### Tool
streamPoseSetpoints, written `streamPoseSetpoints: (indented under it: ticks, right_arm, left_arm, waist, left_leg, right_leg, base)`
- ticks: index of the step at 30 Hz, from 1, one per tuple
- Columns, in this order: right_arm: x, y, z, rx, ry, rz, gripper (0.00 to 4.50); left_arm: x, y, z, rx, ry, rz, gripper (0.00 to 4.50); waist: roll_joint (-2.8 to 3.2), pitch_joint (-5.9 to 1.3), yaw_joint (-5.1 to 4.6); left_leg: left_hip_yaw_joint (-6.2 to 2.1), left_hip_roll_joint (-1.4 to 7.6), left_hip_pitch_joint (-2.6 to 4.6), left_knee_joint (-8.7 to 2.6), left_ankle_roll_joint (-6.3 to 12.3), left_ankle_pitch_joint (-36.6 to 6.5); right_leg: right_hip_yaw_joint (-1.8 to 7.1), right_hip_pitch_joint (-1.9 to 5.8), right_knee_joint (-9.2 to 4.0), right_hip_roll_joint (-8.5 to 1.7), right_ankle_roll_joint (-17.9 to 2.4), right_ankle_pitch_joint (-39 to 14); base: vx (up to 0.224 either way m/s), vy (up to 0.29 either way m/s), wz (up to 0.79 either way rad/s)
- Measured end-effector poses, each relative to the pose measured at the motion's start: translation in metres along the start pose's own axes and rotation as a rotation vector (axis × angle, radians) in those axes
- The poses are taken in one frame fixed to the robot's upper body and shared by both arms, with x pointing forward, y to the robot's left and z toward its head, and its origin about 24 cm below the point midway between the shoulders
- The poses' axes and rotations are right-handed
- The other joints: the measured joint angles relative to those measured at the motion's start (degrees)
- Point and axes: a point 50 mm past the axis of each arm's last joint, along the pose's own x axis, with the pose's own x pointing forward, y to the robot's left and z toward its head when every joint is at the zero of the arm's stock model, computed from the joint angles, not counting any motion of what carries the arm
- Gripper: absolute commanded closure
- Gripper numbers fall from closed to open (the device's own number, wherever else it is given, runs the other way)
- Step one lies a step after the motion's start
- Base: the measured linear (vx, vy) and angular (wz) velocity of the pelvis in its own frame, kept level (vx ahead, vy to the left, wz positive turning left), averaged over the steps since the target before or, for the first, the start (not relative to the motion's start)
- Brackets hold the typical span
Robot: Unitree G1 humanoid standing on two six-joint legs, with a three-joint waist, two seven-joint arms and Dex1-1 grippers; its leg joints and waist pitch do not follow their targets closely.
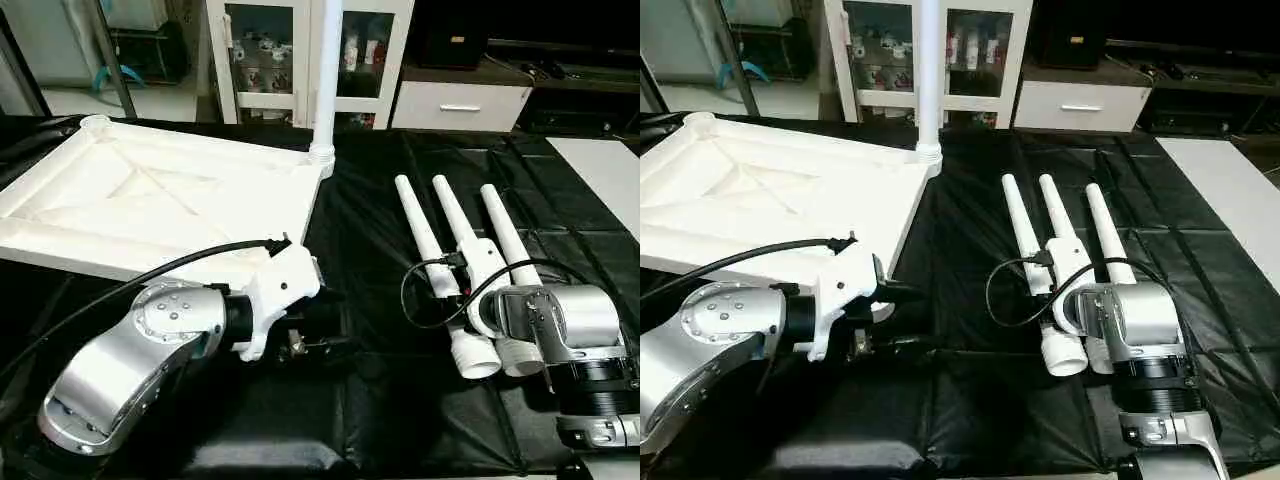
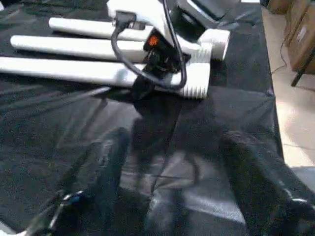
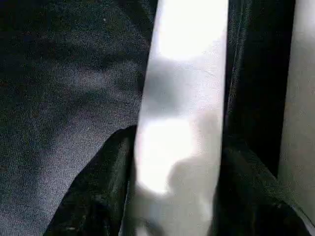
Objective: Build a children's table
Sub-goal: Pick table leg
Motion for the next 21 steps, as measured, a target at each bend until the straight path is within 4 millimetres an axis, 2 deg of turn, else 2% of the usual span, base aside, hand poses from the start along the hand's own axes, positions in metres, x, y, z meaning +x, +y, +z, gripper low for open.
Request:
streamPoseSetpoints:
  ticks: [5,17,21]
  right_arm:
    - [0.001,-0.001,0.002,0.040,-0.005,0.001,2.59]
    - [0.001,0.002,0.007,0.095,-0.036,0.014,2.66]
    - [-0.009,0.009,0.020,0.080,-0.138,0.064,2.66]
  left_arm:
    - [0.000,0.003,0.001,0.009,-0.003,0.016,0.45]
    - [-0.005,0.017,0.000,0.026,-0.008,0.098,0.42]
    - [-0.005,0.025,0.004,0.011,-0.061,0.165,0.42]
  waist:
    - [0.00,0.00,0.00]
    - [0.09,0.04,-0.08]
    - [0.19,0.11,0.03]
  left_leg:
    - [0.00,0.00,0.02,0.00,-0.04,0.02]
    - [-0.01,0.00,0.02,0.00,-0.06,0.04]
    - [-0.01,0.00,-0.01,-0.01,-0.07,0.04]
  right_leg:
    - [0.00,0.00,0.05,0.00,-0.01,0.01]
    - [0.00,-0.03,0.07,0.01,-0.01,0.01]
    - [0.00,-0.06,0.08,0.01,-0.02,0.02]
  base:
    - [0.000,0.000,0.00]
    - [0.000,0.000,0.00]
    - [0.000,0.000,0.00]
